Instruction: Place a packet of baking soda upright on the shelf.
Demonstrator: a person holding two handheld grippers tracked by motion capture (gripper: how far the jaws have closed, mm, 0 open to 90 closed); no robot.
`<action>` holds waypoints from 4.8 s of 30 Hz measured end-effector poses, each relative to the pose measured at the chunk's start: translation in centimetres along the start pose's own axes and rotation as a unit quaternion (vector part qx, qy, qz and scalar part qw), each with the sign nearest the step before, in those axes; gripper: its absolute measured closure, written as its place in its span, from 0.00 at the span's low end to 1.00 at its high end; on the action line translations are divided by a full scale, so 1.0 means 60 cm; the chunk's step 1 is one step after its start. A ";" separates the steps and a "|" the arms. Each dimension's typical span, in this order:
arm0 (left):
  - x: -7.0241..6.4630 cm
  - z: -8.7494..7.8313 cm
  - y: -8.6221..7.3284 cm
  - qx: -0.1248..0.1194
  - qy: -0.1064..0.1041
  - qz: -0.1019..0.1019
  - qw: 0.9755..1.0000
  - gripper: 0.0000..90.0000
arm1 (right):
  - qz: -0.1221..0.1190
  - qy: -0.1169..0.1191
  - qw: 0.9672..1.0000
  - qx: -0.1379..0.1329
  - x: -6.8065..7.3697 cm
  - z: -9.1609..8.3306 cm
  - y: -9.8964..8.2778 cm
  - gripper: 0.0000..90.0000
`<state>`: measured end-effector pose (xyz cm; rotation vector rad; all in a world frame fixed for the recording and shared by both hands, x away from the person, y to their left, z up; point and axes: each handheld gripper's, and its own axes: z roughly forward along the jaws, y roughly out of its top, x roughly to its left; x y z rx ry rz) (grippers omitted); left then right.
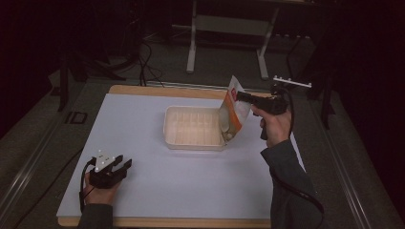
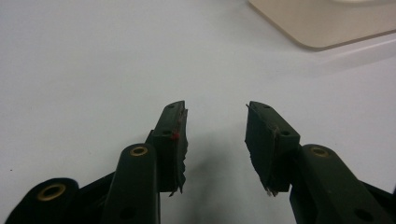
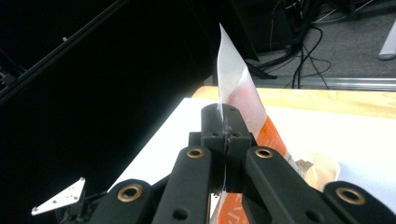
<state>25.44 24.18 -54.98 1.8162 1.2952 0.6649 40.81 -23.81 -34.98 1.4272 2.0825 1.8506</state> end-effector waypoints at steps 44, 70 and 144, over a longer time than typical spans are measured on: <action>0.000 0.000 0.000 0.000 -0.002 -0.001 1.000 0.64 | 0.004 -0.052 0.998 -0.045 -0.036 0.043 -0.046 1.00; 0.001 0.000 0.000 0.001 -0.002 -0.001 1.000 0.64 | 0.049 -0.065 0.994 -0.068 -0.056 0.047 -0.066 1.00; 0.000 0.000 0.000 0.001 0.001 -0.001 1.000 0.63 | -0.143 -0.062 0.987 0.024 0.063 -0.055 -0.069 0.79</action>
